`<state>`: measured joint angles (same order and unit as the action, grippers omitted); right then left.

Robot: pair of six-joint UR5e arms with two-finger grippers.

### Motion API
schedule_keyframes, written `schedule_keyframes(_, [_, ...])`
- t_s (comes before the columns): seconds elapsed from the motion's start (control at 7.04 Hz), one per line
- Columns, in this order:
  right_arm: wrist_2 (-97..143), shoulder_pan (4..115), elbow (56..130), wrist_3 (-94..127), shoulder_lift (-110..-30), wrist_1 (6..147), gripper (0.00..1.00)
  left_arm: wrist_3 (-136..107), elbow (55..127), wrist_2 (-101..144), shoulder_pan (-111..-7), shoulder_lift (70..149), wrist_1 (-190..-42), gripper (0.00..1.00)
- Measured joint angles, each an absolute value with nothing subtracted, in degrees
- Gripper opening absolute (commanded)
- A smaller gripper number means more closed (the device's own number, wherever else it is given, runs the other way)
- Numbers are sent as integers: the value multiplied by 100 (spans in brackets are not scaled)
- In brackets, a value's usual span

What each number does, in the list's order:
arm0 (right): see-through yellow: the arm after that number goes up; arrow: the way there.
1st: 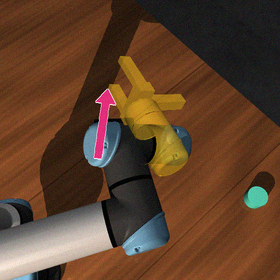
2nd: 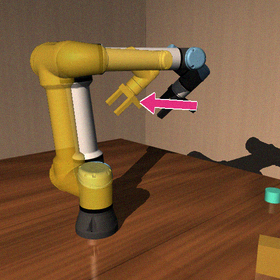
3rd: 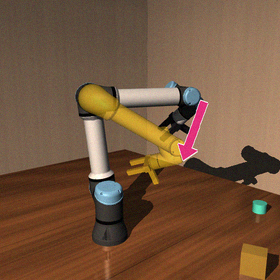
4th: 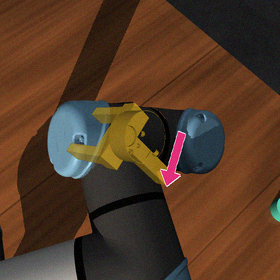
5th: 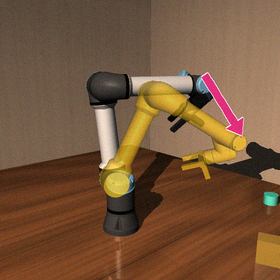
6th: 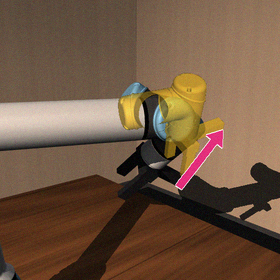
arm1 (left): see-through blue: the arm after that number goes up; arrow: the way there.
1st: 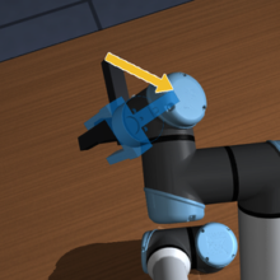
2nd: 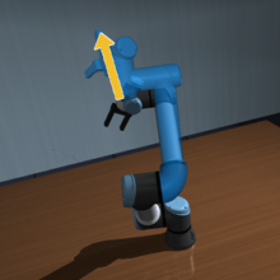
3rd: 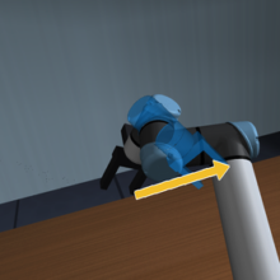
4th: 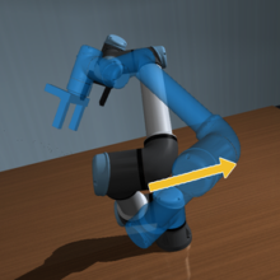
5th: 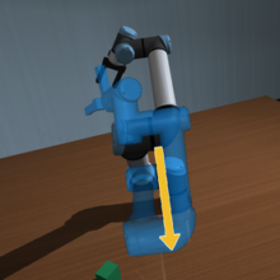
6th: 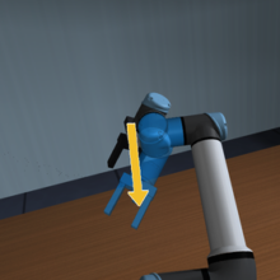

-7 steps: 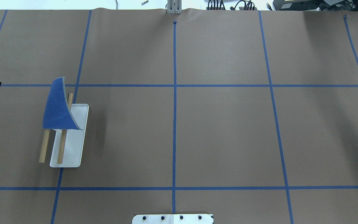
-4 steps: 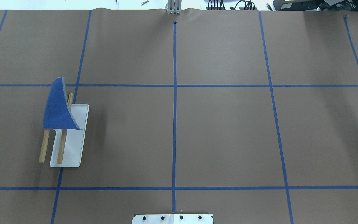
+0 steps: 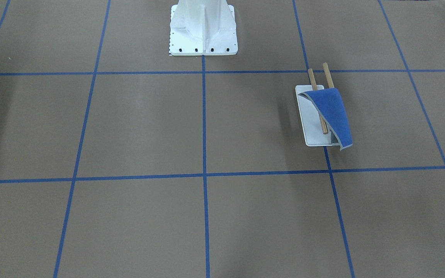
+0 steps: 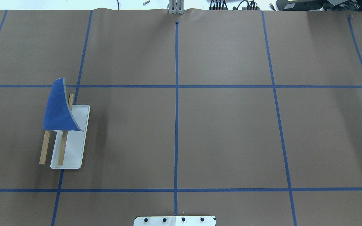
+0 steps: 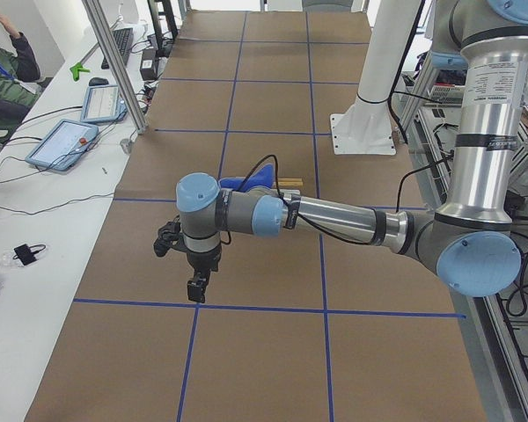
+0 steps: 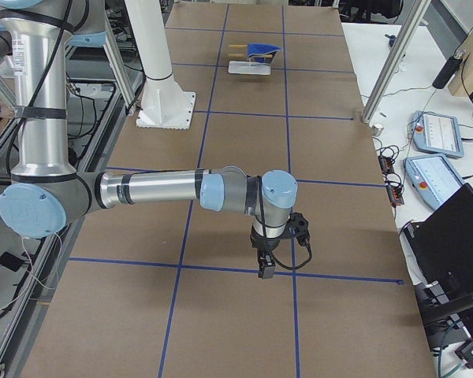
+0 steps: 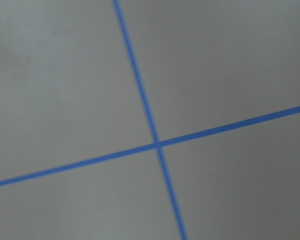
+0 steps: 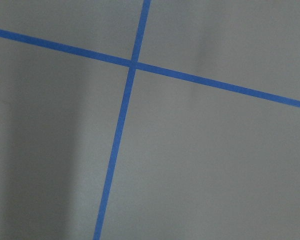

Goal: Hang towel on rack

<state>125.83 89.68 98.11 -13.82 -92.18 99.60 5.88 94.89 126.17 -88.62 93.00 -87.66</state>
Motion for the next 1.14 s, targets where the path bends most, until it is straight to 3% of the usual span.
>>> schedule_keyframes(1.14, [12617, 8969, 9858, -1380, -9354, 9325, 100, 586, 9746, 13159, -8945, 8878, -8835, 99])
